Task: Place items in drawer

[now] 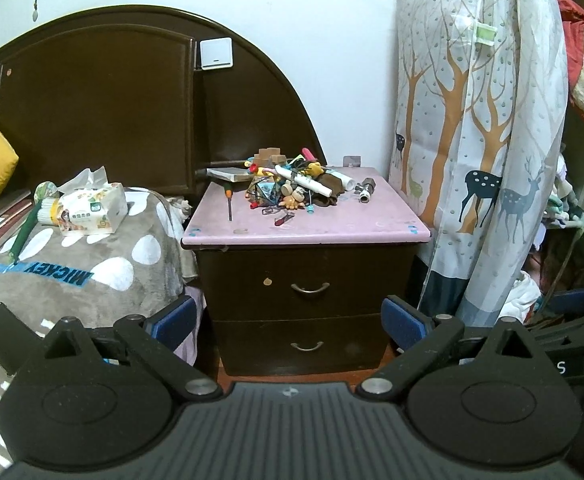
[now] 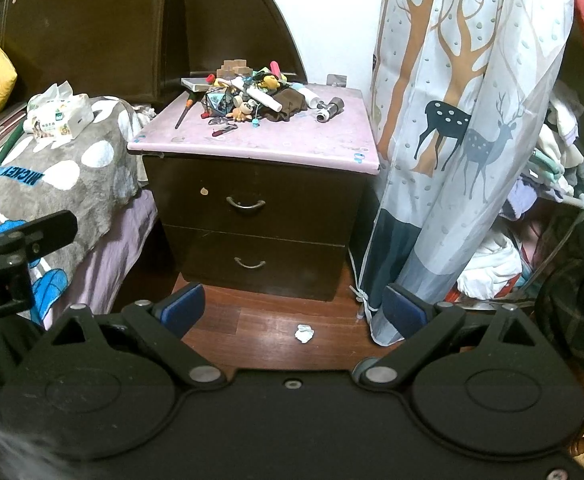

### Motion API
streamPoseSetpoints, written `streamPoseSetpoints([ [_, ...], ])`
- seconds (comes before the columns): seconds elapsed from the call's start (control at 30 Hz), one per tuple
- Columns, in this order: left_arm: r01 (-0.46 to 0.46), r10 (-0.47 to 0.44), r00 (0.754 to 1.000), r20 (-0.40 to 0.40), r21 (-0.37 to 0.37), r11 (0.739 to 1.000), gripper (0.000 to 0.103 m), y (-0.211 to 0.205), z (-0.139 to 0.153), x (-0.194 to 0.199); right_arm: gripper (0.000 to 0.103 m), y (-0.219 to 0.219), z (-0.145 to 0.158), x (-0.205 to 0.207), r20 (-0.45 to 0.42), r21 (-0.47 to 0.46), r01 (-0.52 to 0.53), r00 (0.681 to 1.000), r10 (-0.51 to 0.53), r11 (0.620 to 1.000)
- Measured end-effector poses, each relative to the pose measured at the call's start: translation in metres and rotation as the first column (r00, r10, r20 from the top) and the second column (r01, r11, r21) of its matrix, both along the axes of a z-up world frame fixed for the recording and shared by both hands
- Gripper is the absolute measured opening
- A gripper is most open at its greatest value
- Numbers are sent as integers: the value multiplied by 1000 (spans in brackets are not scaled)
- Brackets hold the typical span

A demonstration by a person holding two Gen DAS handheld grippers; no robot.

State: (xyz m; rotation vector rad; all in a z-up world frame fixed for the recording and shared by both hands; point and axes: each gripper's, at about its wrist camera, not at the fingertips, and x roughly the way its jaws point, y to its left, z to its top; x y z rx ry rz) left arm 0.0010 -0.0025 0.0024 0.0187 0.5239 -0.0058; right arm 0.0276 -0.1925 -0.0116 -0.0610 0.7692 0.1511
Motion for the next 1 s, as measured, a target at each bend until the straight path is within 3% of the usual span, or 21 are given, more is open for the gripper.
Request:
streamPoseSetpoints([
  [1.0, 20, -20, 1000, -1, -10, 1000, 100, 0, -5, -4, 97, -5, 0, 2, -9, 7, 9, 1000, -9, 1000],
])
